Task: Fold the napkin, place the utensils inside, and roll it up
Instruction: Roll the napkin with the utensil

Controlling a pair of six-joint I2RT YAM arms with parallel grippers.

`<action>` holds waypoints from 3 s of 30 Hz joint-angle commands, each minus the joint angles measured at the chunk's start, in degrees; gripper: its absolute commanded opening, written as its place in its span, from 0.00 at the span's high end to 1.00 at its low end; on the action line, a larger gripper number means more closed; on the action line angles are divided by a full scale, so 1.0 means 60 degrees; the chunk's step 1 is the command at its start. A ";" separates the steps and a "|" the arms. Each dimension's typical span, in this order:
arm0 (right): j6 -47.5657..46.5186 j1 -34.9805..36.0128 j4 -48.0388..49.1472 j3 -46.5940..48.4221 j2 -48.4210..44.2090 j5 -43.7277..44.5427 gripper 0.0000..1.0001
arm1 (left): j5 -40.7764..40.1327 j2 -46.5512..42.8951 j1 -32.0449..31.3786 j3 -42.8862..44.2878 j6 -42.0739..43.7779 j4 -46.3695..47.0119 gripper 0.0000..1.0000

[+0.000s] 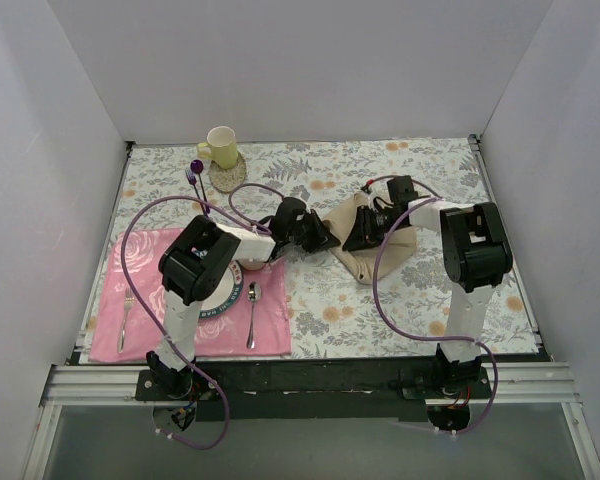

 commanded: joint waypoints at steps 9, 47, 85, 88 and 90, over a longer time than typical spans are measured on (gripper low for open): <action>-0.3285 0.2673 -0.2851 0.1266 -0.2309 0.8045 0.46 | -0.0218 0.1238 0.0141 0.0751 0.0239 -0.2850 1.00; -0.1646 0.2149 -0.0521 -0.0947 -0.0758 0.4245 0.99 | 0.0823 0.1049 0.0844 0.2948 0.1630 -0.5180 1.00; 0.1080 0.0170 0.2087 -0.1153 0.1132 -0.0916 0.99 | -0.2105 0.0785 0.0274 0.2891 -0.0903 -0.6441 0.58; 0.0700 0.0170 0.1491 -0.0934 0.1060 -0.0785 0.99 | -0.3184 0.0960 0.0186 0.2920 -0.0525 -0.6573 0.64; 0.0248 0.0170 0.1078 -0.0816 0.0928 -0.0463 0.99 | -0.3585 0.1209 0.0156 0.3285 -0.0231 -0.6777 0.72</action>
